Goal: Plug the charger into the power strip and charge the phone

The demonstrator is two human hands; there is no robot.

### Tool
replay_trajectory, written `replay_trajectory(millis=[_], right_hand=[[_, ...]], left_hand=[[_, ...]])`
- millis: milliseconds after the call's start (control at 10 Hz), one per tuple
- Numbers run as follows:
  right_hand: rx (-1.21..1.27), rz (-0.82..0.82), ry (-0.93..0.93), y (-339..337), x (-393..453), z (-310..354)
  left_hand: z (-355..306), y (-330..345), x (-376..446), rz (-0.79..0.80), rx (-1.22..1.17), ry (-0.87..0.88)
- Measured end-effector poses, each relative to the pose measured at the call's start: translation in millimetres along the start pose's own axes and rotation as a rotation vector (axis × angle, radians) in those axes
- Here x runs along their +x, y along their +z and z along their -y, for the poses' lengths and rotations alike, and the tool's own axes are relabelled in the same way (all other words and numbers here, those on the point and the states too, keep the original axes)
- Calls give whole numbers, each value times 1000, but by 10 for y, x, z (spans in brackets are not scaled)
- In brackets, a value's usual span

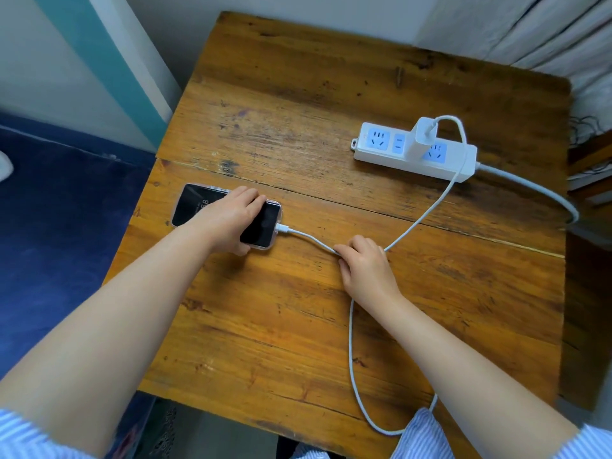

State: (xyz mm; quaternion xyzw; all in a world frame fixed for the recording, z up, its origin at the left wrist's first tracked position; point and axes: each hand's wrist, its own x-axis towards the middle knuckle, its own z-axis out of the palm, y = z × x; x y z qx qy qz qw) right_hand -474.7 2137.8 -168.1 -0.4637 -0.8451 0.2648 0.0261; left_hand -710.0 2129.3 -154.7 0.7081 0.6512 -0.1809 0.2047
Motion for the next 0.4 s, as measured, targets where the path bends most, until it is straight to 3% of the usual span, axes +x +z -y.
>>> replay_trajectory(millis=[200,300,400], right_hand=[[93,-30,-2,9,-84,-44],[233,-83,29,-27,-121,-94],[401,-188,156,-169,-127,-190]], left_hand=[[-125,-17,-19,-84,24,-24],[-348,51,15,-262,-109,-4],[-732,110,90,-292,-272,18]])
